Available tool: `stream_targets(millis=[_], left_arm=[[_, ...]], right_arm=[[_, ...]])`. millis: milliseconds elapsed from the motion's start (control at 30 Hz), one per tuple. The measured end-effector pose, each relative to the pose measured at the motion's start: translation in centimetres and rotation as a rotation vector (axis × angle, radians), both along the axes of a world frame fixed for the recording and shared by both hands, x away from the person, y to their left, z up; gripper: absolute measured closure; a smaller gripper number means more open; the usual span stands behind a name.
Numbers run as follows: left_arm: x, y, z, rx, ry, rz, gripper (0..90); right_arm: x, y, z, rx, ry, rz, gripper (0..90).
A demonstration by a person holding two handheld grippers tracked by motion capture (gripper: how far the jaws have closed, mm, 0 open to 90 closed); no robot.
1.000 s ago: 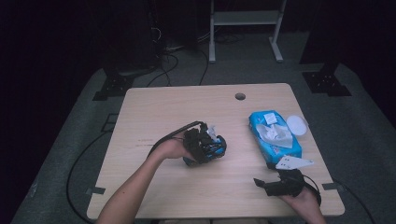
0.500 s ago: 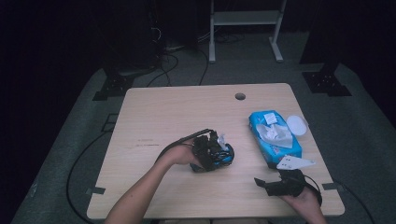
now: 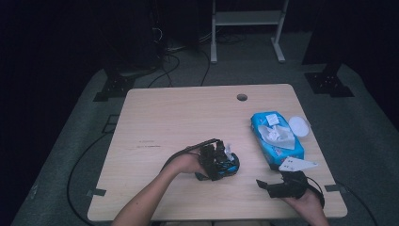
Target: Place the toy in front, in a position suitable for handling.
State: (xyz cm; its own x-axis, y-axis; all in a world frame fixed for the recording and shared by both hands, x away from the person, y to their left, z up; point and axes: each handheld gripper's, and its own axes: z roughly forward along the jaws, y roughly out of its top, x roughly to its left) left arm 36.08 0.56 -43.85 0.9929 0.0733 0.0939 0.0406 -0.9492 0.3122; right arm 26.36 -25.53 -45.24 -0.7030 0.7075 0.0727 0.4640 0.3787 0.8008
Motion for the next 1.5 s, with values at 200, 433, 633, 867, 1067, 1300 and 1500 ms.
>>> stream_targets(millis=[200,433,633,867,1067,1300,1500], left_arm=[[-0.2,-0.1,-0.6,0.0,0.0,-0.003,26.0],[-0.2,0.0,-0.5,-0.03,0.014,0.007,27.1],[-0.2,0.2,-0.6,-0.04,0.015,0.009,26.9],[-0.2,0.8,0.0,-0.116,0.022,0.035,18.3],[-0.3,2.2,0.9,-0.186,-0.009,0.063,14.5],[-0.5,4.1,1.5,-0.276,-0.047,0.099,12.8],[-1.0,6.2,1.3,-0.344,-0.081,0.143,10.3]], right_arm=[[0.0,0.0,-0.1,-0.002,0.004,-0.001,17.6],[0.0,0.2,-0.1,-0.011,0.0,-0.003,17.6],[0.0,0.5,0.2,-0.028,-0.011,0.006,17.5],[0.7,0.6,2.4,-0.037,-0.072,-0.002,17.5],[3.2,-0.7,5.2,-0.056,-0.135,-0.071,17.6],[6.2,-2.6,6.2,-0.068,-0.153,-0.166,22.6],[8.9,-3.6,5.2,-0.085,-0.088,-0.224,30.4]])
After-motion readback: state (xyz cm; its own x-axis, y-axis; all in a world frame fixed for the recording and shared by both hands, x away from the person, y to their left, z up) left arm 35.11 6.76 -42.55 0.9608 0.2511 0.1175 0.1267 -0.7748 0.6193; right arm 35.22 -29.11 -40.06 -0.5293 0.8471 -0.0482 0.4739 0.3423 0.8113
